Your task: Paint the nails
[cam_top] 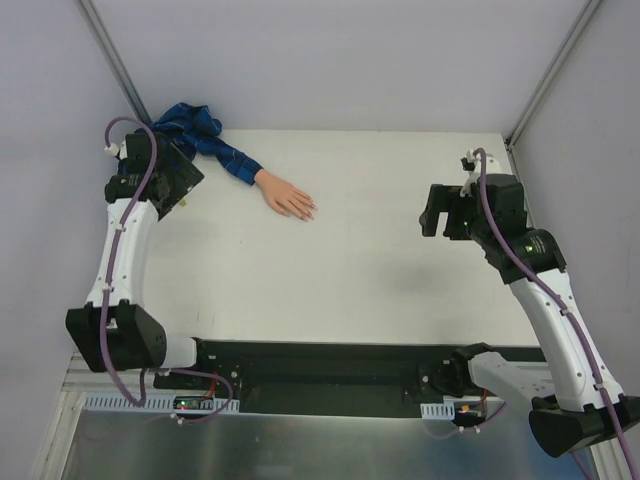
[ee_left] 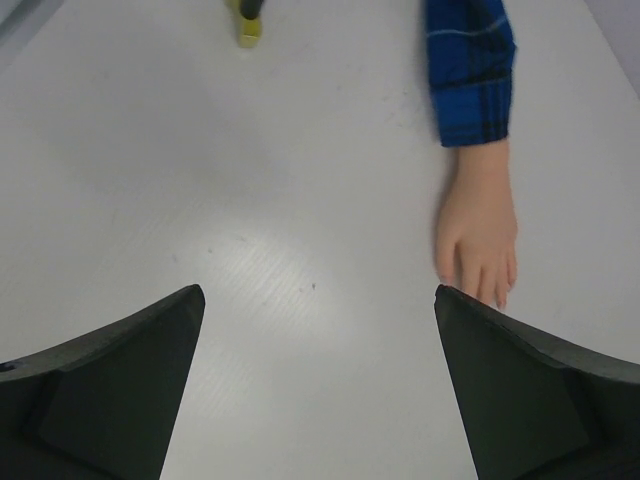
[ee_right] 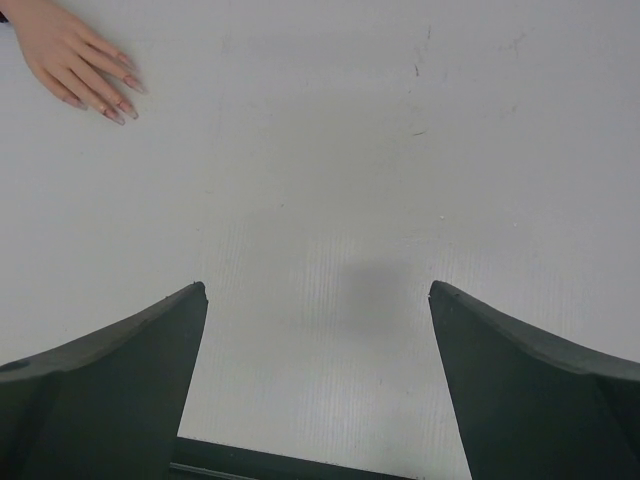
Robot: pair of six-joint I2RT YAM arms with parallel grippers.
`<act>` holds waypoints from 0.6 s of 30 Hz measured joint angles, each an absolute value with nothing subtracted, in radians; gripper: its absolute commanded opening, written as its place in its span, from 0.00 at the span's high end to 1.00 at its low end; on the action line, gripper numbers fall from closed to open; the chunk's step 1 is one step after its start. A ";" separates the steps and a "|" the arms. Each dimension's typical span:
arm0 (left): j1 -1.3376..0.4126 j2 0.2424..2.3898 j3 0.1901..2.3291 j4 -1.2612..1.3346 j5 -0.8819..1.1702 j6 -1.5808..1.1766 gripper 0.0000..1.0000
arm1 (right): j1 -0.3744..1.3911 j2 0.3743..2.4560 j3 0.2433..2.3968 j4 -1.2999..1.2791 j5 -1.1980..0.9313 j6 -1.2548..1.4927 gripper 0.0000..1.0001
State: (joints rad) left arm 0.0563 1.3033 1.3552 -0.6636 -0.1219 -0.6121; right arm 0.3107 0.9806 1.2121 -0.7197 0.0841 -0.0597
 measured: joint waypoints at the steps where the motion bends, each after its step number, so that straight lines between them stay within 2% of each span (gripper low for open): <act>1: 0.088 1.336 1.358 -0.663 -0.121 -0.637 0.01 | 0.311 0.983 1.209 -0.718 0.070 -0.059 0.04; 5: 0.169 1.477 1.401 -0.666 -0.142 -0.683 0.02 | 0.311 0.992 1.200 -0.706 0.041 -0.059 0.04; 9: 0.200 1.670 1.539 -0.667 -0.158 -0.669 0.14 | 0.311 0.994 1.196 -0.695 0.032 -0.060 0.04; 11: 0.212 1.762 1.611 -0.661 -0.160 -0.651 0.15 | 0.311 0.994 1.196 -0.689 0.028 -0.061 0.04; 15: 0.224 1.913 1.714 -0.654 -0.187 -0.626 0.23 | 0.311 0.994 1.196 -0.684 0.022 -0.063 0.04; 18: 0.226 2.000 1.787 -0.658 -0.206 -0.599 0.25 | 0.311 0.994 1.190 -0.680 0.010 -0.064 0.04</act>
State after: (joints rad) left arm 0.2256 2.0003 1.7874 -0.6582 -0.2058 -0.5987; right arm 0.3107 0.9939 1.1900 -0.6796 0.0105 -0.0635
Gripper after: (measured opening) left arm 0.765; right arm 0.966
